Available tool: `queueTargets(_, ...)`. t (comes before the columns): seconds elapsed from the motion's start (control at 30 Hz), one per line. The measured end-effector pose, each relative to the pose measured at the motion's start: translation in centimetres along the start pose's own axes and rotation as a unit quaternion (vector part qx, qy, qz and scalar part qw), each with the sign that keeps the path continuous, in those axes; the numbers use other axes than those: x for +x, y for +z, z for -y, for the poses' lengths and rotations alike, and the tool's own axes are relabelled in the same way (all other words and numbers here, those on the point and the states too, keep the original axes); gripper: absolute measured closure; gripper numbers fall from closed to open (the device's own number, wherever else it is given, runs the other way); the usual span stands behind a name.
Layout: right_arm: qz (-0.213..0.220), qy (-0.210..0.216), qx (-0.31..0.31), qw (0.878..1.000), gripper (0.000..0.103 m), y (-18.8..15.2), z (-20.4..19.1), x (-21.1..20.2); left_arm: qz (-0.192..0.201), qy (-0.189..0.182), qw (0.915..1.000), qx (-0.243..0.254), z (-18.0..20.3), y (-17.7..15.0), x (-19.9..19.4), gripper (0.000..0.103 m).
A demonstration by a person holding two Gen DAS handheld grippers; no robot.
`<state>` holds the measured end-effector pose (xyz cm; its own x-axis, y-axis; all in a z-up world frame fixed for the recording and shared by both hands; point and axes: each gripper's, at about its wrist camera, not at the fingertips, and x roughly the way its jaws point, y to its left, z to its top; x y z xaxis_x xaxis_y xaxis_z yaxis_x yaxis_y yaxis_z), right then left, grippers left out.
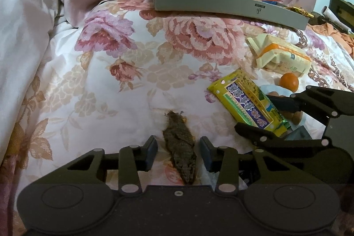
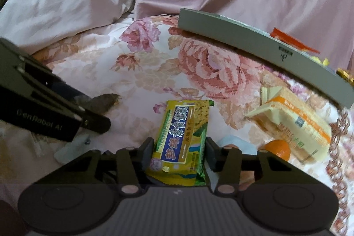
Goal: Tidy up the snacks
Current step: 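Lift the yellow-green bar with the right tool while the left tool grasps the dried brown strip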
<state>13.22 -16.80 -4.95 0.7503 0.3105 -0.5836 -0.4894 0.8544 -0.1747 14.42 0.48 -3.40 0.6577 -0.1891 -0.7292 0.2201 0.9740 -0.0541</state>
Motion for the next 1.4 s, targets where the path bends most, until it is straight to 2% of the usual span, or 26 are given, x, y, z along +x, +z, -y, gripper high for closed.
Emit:
queueTargets(0.17, 0.01, -0.025, -0.043, 0.999, 0.052, -0.1, -1.0, -0.2, 0.007, 0.002, 1.0, 0.004, 0.2, 0.0, -0.1, 0.06)
queueTargets(0.43, 0.042, -0.056, -0.075, 0.995, 0.055, -0.1, -1.4, -0.7, 0.03, -0.003, 0.9995, -0.006, 0.3, 0.1, -0.5, 0.06)
queueTargets(0.6, 0.044, -0.069, -0.097, 0.992, 0.055, -0.3, -1.6, -0.5, 0.037, -0.003, 0.9993, -0.008, 0.4, 0.0, -0.6, 0.06)
queueTargets(1.4, 0.104, -0.096, -0.122, 0.982, 0.054, -0.6, -1.6, -1.3, 0.07, -0.01, 0.9973, -0.02, 0.6, 0.5, -1.1, 0.06)
